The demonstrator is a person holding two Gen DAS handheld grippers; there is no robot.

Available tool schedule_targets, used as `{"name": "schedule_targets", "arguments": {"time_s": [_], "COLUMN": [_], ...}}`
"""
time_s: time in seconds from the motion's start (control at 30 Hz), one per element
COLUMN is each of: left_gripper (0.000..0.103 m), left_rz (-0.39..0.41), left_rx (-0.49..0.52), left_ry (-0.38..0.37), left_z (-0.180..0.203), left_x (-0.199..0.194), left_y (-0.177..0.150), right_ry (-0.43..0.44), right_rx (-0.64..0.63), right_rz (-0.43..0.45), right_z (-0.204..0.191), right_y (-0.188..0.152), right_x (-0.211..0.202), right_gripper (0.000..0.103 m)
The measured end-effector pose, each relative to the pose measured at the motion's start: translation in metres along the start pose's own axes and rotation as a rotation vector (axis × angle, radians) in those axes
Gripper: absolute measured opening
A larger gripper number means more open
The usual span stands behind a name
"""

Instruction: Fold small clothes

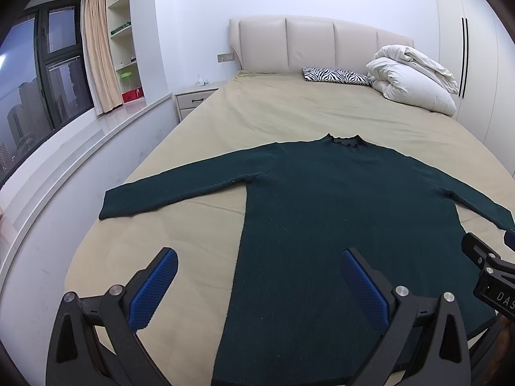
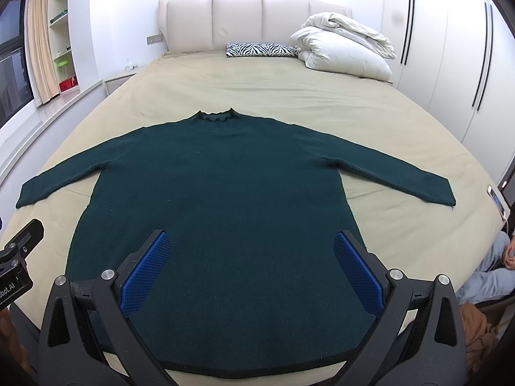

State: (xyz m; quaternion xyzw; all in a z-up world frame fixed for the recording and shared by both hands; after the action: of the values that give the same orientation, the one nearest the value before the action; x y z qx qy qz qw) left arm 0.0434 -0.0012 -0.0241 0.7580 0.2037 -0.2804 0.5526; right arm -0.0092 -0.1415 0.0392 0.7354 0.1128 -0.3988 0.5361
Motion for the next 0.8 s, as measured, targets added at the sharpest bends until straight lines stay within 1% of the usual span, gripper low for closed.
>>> {"name": "schedule_targets", "arguments": {"time_s": [0.8], "left_gripper": [0.103], "left_rz": [-0.004], "left_rx": [0.001], "left_ry": [-0.002], "left_z": [0.0014], "left_x": [0.0007], "left_y": [-0.0022], "right_ry": [0.0], "right_rx": [0.005], "right_rz": [-0.009], "right_z": [-0.0005], "right_y": [-0.0021], "right_x": [0.0027], "right_gripper": [0.103]}}
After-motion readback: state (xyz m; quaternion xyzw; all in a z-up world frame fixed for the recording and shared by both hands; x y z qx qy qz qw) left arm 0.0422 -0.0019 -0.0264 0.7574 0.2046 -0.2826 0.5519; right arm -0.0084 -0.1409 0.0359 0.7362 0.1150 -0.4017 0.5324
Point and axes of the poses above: each gripper's, at about its wrist camera, not at the fingertips, and x roughly the way its jaws point, z to its right, y to its top, the point moved 8 cm from there along x, roughly the way its jaws point, and after that the axes turned 13 degrees about x, right-handed, at the moved point
